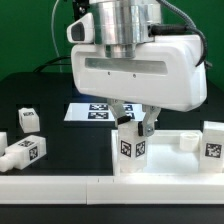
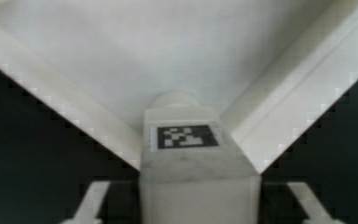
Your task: Assemble square table
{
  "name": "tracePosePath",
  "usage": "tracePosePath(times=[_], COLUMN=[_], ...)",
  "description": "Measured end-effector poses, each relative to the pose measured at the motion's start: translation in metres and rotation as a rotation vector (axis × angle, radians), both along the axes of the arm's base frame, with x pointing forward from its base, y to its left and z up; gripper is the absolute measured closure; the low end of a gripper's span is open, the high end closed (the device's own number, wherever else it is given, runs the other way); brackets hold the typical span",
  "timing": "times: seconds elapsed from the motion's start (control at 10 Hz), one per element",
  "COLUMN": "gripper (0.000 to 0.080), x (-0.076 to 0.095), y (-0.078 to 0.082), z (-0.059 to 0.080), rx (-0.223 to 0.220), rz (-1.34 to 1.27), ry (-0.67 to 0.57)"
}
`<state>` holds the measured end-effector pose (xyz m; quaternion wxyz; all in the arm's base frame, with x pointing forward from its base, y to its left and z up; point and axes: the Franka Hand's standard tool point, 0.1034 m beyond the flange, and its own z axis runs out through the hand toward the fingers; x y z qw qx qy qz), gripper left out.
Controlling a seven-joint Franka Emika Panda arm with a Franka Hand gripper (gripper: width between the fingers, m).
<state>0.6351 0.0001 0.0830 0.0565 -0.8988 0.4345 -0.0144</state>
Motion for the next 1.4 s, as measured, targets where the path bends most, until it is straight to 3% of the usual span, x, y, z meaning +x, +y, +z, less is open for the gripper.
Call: tracePosePath(times=[0.3, 0.6, 0.8, 1.1, 1.2, 1.3, 1.4], gripper=[0.0515, 0.0515, 0.0515, 0.0515, 0.0455, 0.0319, 0.0188], x=[0.001, 0.001, 0.002, 0.002, 0.002, 0.003, 0.006], y=[0.000, 0.002, 0.001, 0.001, 0.001, 0.002, 0.004], z=[0.000, 0.001, 0.000, 0.000, 0.000, 0.004, 0.016], rx=[0.019, 0.105, 0.131, 0.129, 0.129, 0.132, 0.145], rz=[-0.273, -0.727, -0.965, -0.995, -0.990, -0.978, -0.959], ry=[0.019, 0.067, 0.070, 0.072, 0.071, 0.069, 0.055])
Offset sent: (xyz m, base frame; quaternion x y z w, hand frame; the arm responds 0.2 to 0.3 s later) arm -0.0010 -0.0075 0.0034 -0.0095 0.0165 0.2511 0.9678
